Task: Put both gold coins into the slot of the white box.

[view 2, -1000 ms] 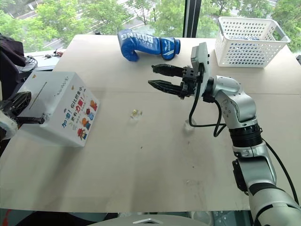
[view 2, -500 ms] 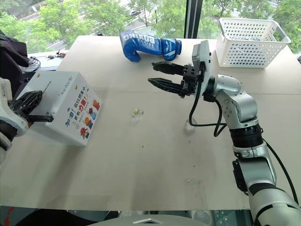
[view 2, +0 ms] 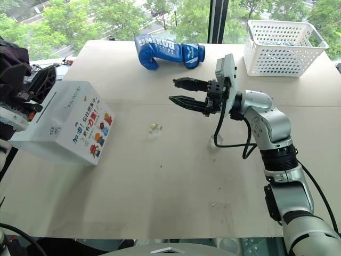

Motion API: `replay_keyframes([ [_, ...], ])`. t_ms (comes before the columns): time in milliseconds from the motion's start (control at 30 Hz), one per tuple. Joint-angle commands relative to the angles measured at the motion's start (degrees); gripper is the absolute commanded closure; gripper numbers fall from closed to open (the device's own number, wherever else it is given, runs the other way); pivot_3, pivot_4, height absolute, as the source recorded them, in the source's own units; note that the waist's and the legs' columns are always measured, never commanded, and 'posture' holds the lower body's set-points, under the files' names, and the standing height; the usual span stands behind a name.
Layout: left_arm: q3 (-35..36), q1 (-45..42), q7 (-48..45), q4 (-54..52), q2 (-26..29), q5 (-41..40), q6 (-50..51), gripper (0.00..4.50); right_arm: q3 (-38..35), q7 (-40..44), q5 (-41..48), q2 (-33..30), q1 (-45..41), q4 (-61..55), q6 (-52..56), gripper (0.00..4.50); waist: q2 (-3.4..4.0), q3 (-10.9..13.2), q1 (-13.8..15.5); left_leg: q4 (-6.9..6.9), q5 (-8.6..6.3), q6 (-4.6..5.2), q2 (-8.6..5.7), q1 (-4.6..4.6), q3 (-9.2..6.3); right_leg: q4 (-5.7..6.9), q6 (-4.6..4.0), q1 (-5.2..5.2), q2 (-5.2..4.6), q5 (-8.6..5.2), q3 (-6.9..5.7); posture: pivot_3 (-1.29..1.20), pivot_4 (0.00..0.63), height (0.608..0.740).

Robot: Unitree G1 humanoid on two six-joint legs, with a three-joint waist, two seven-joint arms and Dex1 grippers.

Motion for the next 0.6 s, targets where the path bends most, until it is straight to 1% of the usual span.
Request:
replay_keyframes([
  [33,-6.8,4.3,-2.0,-6.6,2.5,-1.5,1.5,1.07,-0.4,-0.2,0.3,-0.3,1.7,-3.6,0.2,2.00,0.01,0.0,-0.4,-0.01,0.00,0.00,0.00,0.00,-0.02,0.00,0.00,0.00,0.00,0.00,0.01,0.00,0.150,0.704],
  [100,-14.3,5.0,1.5,-7.9,0.7,3.5,1.4,1.07,-1.6,-0.3,0.5,-1.4,3.3,-4.3,0.4,2.00,0.02,0.0,-0.5,-0.01,0.00,0.00,0.01,0.00,-0.02,0.02,0.00,0.00,0.03,0.00,0.01,0.00,0.150,0.704],
  [133,-16.9,5.1,2.8,-8.1,-0.3,5.4,1.2,1.07,-1.9,-0.4,0.6,-1.9,3.8,-4.6,0.4,2.00,0.02,0.0,-0.5,-0.01,0.00,0.00,0.01,0.01,-0.01,0.02,0.00,0.00,0.05,0.00,-0.02,0.00,0.150,0.704],
  [167,-20.7,5.7,3.9,-7.8,-2.6,8.7,0.3,1.07,-2.4,-0.4,0.7,-2.7,5.0,-5.3,0.7,2.00,0.02,0.0,-0.5,0.00,0.00,0.00,0.01,0.02,0.01,0.02,0.00,0.01,0.10,0.00,-0.03,0.00,0.150,0.704],
  [200,-22.9,6.2,4.4,-7.6,-4.2,10.8,-0.5,1.07,-2.7,-0.5,0.9,-3.1,5.7,-5.9,1.0,2.00,0.04,0.0,-0.4,0.00,0.00,0.00,0.00,0.02,0.02,0.03,0.00,0.02,0.21,0.00,-0.03,0.00,0.150,0.704],
  [267,-30.4,8.3,6.0,-3.9,-10.0,19.8,-4.5,1.07,-3.1,-0.1,0.7,-5.0,9.0,-7.6,1.0,2.00,0.02,0.0,-0.3,0.02,0.00,0.01,-0.02,0.05,0.05,0.05,0.01,0.06,0.32,0.00,0.01,0.00,0.150,0.704],
  [333,-36.2,10.1,4.6,1.1,-14.8,27.3,-9.9,1.07,-2.9,0.0,-0.2,-6.8,11.8,-9.4,0.7,2.00,0.01,0.0,0.1,0.03,0.00,0.02,-0.05,0.09,0.09,0.04,0.01,0.09,0.33,0.01,0.05,0.00,0.150,0.704],
  [400,-39.3,10.7,2.0,4.8,-17.0,32.6,-14.0,1.07,-3.0,-1.0,0.1,-7.3,12.9,-10.9,1.4,2.00,0.02,0.0,0.2,0.04,0.00,0.02,-0.03,0.06,0.08,0.04,0.00,0.07,0.38,0.00,0.02,0.00,0.150,0.704],
  [467,-41.5,10.5,-0.6,8.4,-18.5,36.1,-16.9,1.07,-3.5,-2.2,0.8,-7.3,13.5,-12.1,2.3,2.00,0.03,0.0,0.1,0.04,0.00,0.03,0.06,0.07,0.10,0.07,-0.01,0.03,0.46,0.00,0.05,0.00,0.150,0.704],
  [533,-44.3,9.2,-3.0,13.8,-19.4,41.2,-21.1,1.07,-3.8,-3.4,1.1,-7.4,14.4,-13.5,3.0,2.00,0.04,0.0,0.3,0.04,0.00,0.03,0.10,0.10,0.08,0.12,-0.02,0.02,0.47,0.00,0.04,0.00,0.150,0.704],
  [600,-46.0,7.2,-3.9,18.0,-21.6,45.2,-25.2,1.07,-4.0,-4.4,1.1,-7.5,15.4,-14.9,3.4,2.00,0.04,-0.1,0.5,0.05,0.00,0.04,0.09,0.08,0.06,0.10,-0.01,0.05,0.46,0.00,0.01,0.00,0.150,0.704],
])
